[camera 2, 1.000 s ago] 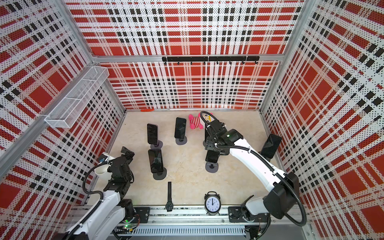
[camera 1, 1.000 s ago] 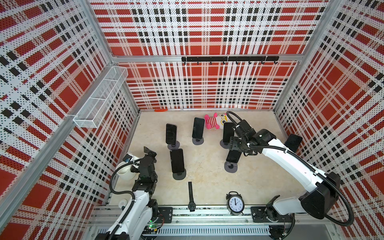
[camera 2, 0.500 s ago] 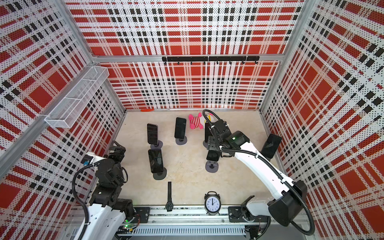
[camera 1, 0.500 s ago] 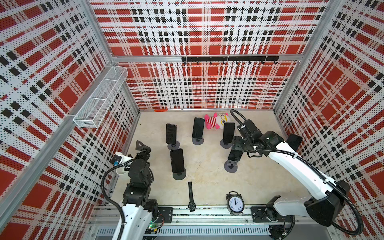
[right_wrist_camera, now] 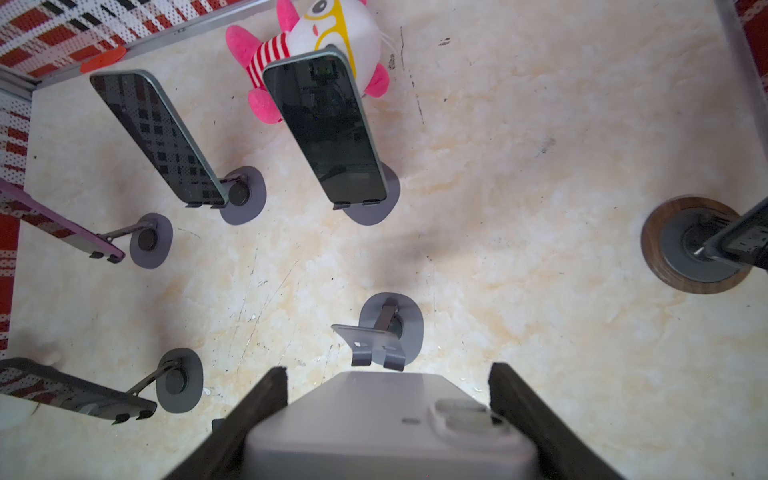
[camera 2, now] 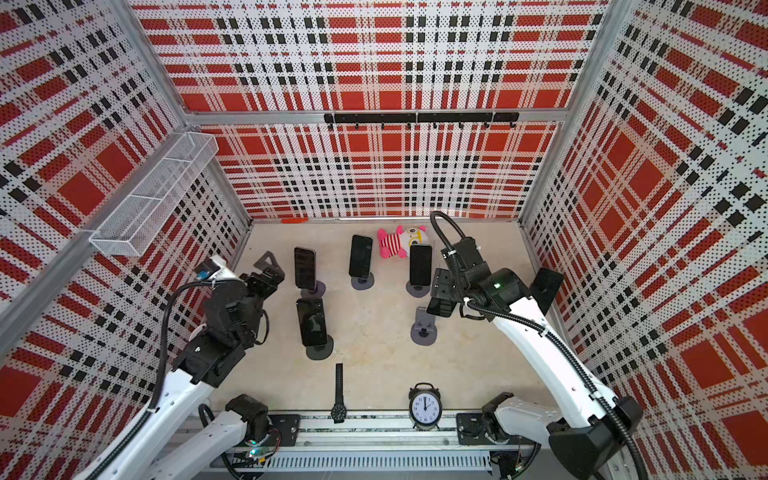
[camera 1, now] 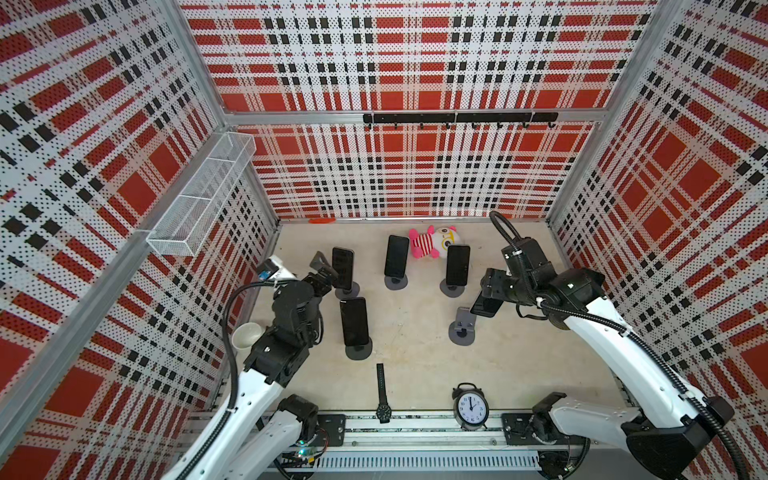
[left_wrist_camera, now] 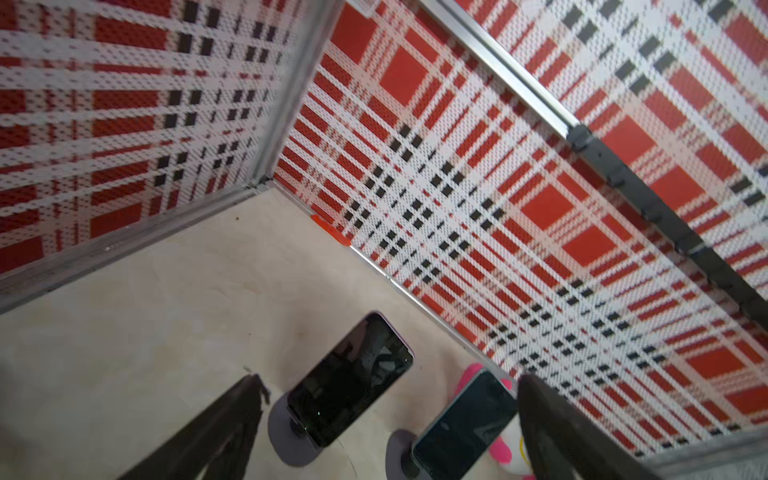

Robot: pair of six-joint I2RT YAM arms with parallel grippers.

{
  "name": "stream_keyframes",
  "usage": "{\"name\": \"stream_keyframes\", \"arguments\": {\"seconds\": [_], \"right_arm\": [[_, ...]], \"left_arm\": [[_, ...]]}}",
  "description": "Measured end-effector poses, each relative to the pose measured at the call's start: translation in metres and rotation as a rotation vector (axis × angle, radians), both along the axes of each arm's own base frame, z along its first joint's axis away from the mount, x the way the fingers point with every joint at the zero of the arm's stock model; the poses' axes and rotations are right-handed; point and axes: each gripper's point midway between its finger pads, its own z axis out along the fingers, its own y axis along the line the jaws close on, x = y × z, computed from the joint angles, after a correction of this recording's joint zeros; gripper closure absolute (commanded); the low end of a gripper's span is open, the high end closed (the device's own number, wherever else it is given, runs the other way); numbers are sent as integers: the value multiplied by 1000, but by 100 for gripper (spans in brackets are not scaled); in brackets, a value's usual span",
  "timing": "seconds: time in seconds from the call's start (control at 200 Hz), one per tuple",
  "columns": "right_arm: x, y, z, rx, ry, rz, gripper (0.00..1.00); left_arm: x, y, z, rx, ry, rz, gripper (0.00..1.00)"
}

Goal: Remove the phone from the phone stand
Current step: 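Lift the phone with the right gripper while the left arm reaches forward, then lower the phone onto the table nearer the robot and open the right gripper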

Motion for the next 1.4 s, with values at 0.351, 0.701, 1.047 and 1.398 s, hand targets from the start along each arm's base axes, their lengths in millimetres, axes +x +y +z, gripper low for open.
{"name": "stream_keyframes", "arguments": {"seconds": [0.351, 0.701, 1.047, 1.398], "right_arm": [[-9, -51, 14, -37, -38, -88, 47], [-20, -64, -46, -127, 111, -99, 48], [-31, -54, -98, -127, 278, -52, 47], [-56, -31, -143, -132, 522, 19, 48]], "left_arm": [[11, -110, 44, 184, -31, -168, 2], [34, -151, 33, 325, -78, -258, 2], [51, -186, -16, 427, -33, -386, 2], [34, -211, -74, 378, 31, -547, 2]]}}
